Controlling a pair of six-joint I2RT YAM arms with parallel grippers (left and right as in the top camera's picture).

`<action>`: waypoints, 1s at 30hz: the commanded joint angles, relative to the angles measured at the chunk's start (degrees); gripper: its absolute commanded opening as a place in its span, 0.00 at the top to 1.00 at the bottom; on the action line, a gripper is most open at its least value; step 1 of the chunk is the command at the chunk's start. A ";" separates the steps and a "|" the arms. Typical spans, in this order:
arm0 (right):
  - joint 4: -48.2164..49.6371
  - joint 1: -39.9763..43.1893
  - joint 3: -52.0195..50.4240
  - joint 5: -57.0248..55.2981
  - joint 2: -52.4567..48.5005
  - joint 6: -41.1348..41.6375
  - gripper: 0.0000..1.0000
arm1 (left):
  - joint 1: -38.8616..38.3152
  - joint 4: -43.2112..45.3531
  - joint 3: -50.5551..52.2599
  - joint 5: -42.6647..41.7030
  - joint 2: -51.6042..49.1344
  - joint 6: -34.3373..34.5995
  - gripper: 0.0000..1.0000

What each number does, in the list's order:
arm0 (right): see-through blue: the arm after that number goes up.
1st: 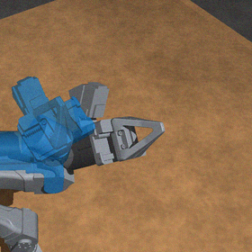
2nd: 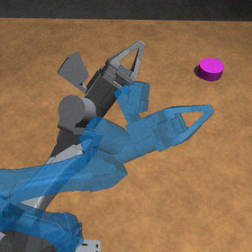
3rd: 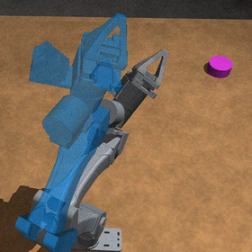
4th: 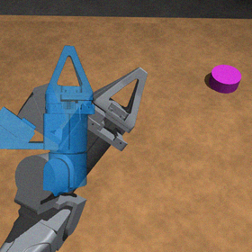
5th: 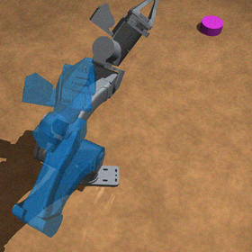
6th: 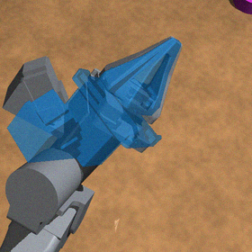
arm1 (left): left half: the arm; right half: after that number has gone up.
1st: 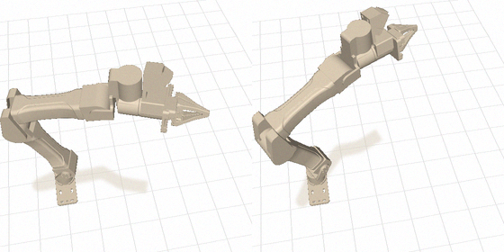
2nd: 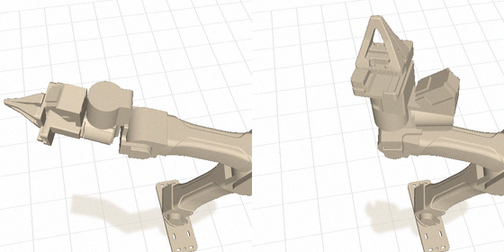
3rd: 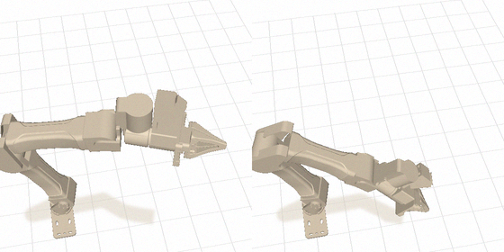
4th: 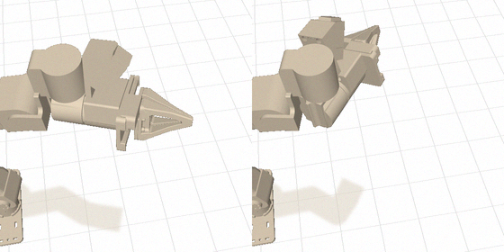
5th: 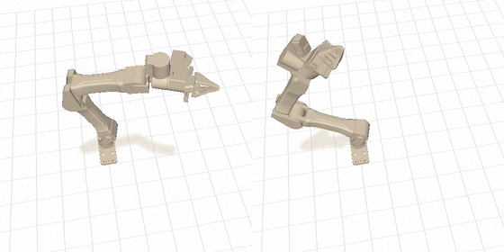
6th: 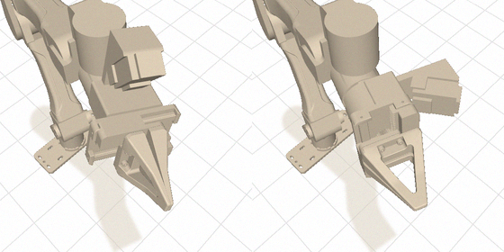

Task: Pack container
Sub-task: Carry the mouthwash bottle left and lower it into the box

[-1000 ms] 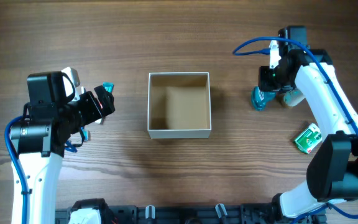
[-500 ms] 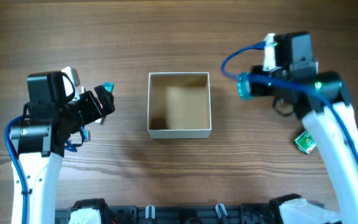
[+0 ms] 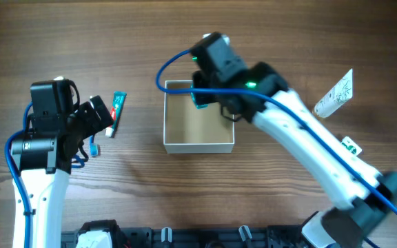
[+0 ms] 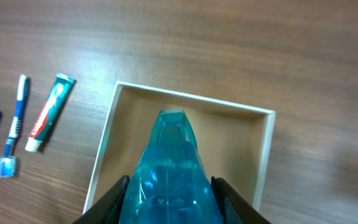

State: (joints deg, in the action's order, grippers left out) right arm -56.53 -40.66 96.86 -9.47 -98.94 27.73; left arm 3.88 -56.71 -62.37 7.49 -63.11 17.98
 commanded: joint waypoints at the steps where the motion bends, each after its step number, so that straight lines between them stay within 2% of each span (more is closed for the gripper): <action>1: 2.97 -0.33 1.62 -2.38 -4.26 7.80 0.96 | 0.42 -0.17 -0.98 5.03 0.09 0.26 0.00; 8: 5.44 -1.40 1.62 -2.80 -11.19 17.25 0.96 | 0.42 -0.79 -0.96 4.98 0.11 0.31 0.00; 18: 7.37 -2.23 1.62 -3.41 -16.06 15.67 0.96 | 0.42 -0.85 -0.96 3.91 0.11 0.35 0.00; 23: 9.62 -2.23 1.62 -3.41 -17.35 10.45 0.96 | 0.42 -0.87 -0.96 3.91 0.11 0.35 0.00; 24: 9.81 -2.23 1.62 -3.08 -17.51 9.51 0.93 | 0.42 -0.87 -0.96 3.91 0.11 0.35 0.00; 26: 10.64 -2.23 1.60 -1.73 -17.86 7.08 0.79 | 0.42 -0.87 -0.96 3.91 0.11 0.35 0.00; 29: 11.32 -2.23 1.60 -1.18 -17.86 5.79 0.76 | 0.42 -1.01 -0.96 3.91 0.11 0.35 0.00; 30: 11.23 -2.23 1.60 -1.16 -17.86 5.31 0.70 | 0.42 -1.03 -0.96 3.91 0.11 0.33 0.00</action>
State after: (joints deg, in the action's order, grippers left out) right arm -46.11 -42.81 96.86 -10.70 -116.18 35.81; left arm 3.88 -57.49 -62.37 10.90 -63.11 17.98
